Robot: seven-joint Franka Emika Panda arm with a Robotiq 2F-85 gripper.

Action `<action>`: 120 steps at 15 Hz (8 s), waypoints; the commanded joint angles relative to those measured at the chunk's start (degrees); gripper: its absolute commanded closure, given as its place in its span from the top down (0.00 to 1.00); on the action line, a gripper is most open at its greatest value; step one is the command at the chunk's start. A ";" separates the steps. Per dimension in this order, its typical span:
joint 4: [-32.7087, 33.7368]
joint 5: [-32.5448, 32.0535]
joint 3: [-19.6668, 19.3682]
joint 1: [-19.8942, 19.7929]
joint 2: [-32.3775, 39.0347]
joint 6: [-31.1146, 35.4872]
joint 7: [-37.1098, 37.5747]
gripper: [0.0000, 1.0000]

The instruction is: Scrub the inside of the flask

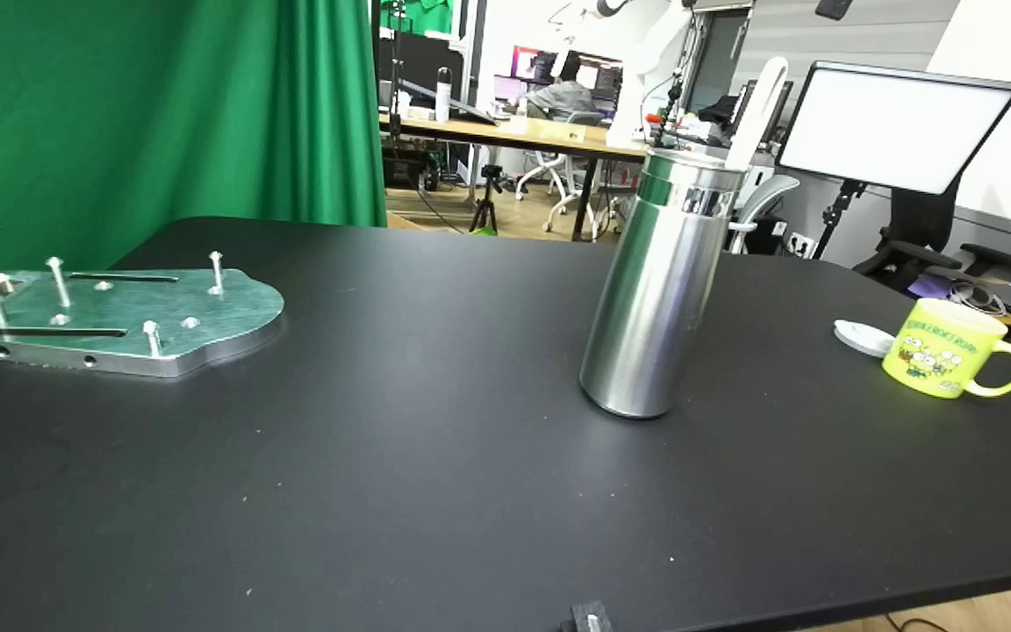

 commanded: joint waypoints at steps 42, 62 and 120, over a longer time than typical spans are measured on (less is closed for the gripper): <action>-2.81 1.72 6.98 -0.84 6.30 8.18 -55.47 1.00; 0.20 -5.41 11.67 -0.54 6.50 0.43 -50.83 0.03; 10.51 -14.49 15.53 1.84 1.60 -13.36 -45.76 0.04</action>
